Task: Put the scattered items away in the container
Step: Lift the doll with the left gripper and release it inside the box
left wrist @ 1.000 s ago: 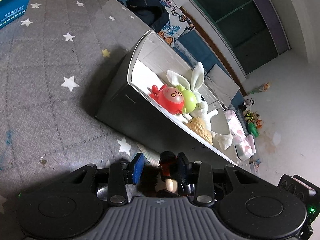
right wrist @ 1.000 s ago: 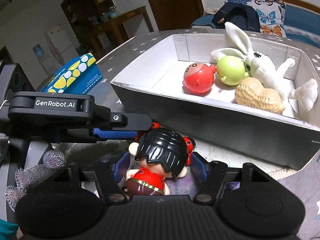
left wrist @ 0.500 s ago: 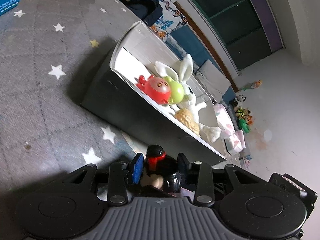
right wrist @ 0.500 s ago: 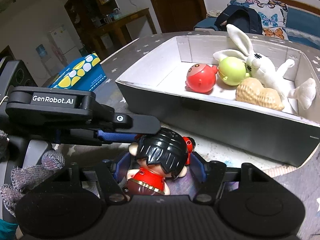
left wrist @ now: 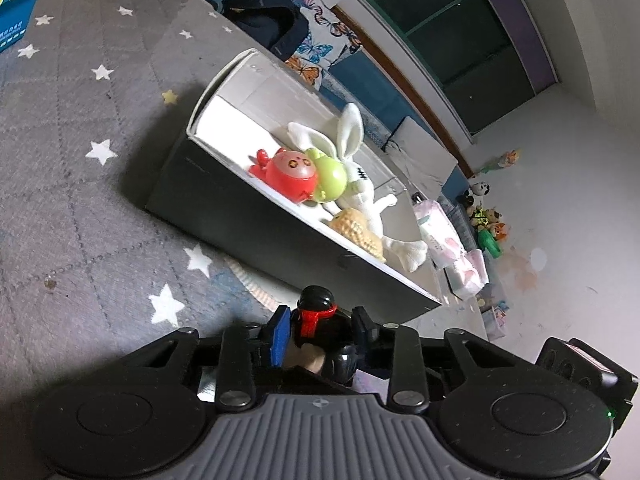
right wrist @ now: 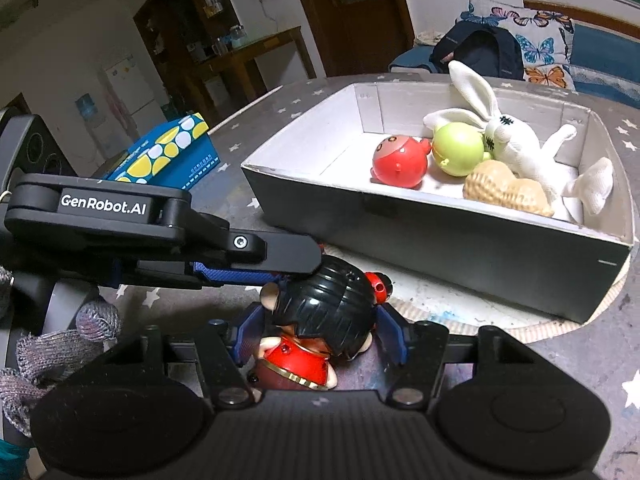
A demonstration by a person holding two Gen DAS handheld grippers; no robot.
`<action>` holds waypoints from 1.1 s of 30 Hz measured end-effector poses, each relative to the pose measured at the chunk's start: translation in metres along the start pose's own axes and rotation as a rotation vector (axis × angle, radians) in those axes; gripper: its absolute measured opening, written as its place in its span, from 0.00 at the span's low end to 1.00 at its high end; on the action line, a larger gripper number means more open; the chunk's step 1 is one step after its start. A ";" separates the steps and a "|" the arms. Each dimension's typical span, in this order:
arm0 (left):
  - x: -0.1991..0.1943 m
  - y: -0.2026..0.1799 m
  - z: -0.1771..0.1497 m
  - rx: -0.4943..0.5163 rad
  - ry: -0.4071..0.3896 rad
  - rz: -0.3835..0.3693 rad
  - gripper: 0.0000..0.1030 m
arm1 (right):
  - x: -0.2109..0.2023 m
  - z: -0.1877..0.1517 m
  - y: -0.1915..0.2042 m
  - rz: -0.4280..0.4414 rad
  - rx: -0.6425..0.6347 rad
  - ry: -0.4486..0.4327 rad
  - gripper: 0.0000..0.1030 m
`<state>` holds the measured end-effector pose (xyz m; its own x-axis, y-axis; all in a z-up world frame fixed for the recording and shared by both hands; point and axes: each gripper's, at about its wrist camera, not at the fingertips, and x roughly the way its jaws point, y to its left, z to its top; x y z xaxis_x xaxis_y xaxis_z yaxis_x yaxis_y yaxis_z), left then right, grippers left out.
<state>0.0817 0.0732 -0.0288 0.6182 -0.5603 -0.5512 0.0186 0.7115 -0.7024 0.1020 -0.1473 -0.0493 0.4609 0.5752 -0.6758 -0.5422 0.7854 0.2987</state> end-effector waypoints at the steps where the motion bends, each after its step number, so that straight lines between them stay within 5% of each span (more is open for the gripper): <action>1: -0.001 -0.003 0.000 0.008 -0.005 -0.002 0.32 | -0.003 0.000 0.000 0.001 0.000 -0.006 0.60; 12: -0.013 -0.045 0.013 0.090 -0.067 -0.058 0.31 | -0.038 0.020 -0.001 -0.012 -0.038 -0.098 0.60; 24: 0.002 -0.081 0.069 0.158 -0.159 -0.115 0.31 | -0.047 0.085 -0.017 -0.083 -0.130 -0.207 0.60; 33: 0.052 -0.057 0.094 0.120 -0.125 -0.101 0.31 | -0.003 0.109 -0.040 -0.126 -0.181 -0.126 0.60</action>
<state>0.1867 0.0434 0.0251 0.7009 -0.5797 -0.4156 0.1742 0.7041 -0.6884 0.1988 -0.1552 0.0137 0.6105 0.5078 -0.6078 -0.5866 0.8056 0.0838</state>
